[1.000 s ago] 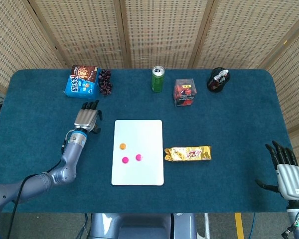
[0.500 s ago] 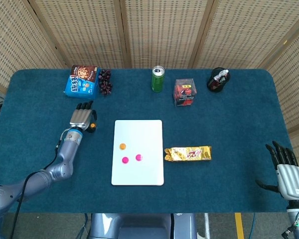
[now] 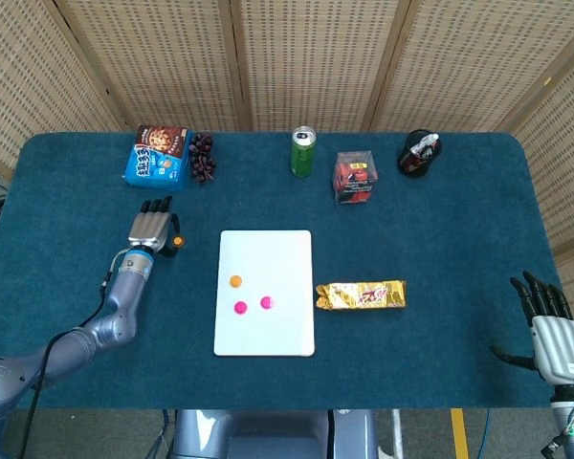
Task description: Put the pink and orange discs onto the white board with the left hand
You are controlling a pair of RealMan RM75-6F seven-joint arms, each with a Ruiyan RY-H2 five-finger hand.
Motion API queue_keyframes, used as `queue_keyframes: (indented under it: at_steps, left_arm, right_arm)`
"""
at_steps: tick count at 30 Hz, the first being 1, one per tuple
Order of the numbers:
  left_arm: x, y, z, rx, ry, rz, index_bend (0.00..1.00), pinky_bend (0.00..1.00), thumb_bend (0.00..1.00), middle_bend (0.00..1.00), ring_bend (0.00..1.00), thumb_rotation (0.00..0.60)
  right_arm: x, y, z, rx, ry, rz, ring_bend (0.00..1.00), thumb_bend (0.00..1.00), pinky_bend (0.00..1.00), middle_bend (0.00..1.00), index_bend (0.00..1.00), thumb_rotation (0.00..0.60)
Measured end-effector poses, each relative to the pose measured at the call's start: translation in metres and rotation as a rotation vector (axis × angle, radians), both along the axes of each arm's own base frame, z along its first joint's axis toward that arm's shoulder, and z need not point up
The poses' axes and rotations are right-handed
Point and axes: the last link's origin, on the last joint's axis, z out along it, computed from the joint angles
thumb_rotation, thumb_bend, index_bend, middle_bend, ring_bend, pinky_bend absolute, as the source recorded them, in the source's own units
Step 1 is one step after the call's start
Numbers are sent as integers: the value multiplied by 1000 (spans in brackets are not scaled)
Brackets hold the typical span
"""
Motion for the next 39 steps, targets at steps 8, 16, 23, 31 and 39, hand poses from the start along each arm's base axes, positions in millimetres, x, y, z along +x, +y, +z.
queue_keyframes:
  at_steps: [8, 16, 23, 31, 39]
  left_arm:
    - [-2, 1, -6, -7, -1, 9, 427, 0, 304, 0, 0, 600]
    - [-2, 1, -11, -3, 7, 6, 491, 0, 350, 0, 0, 600]
    - [-1, 0, -9, -1, 1, 1, 520, 0, 353, 0, 0, 600]
    - [6, -2, -8, -6, -24, -10, 520, 0, 353, 0, 0, 600]
    - [42, -15, -11, -47, -87, -90, 520, 0, 350, 0, 0, 600]
  right_arm:
    - [0, 0, 0, 0, -2, -2, 0, 2, 0, 0, 0, 600]
    - [0, 0, 0, -1, -8, -4, 0, 2, 0, 0, 0, 600]
    - [0, 0, 0, 0, -11, -4, 0, 2, 0, 0, 0, 600]
    - [0, 0, 0, 3, -15, -6, 0, 2, 0, 0, 0, 600]
    - [0, 0, 1, 5, -18, -7, 0, 2, 0, 0, 0, 600]
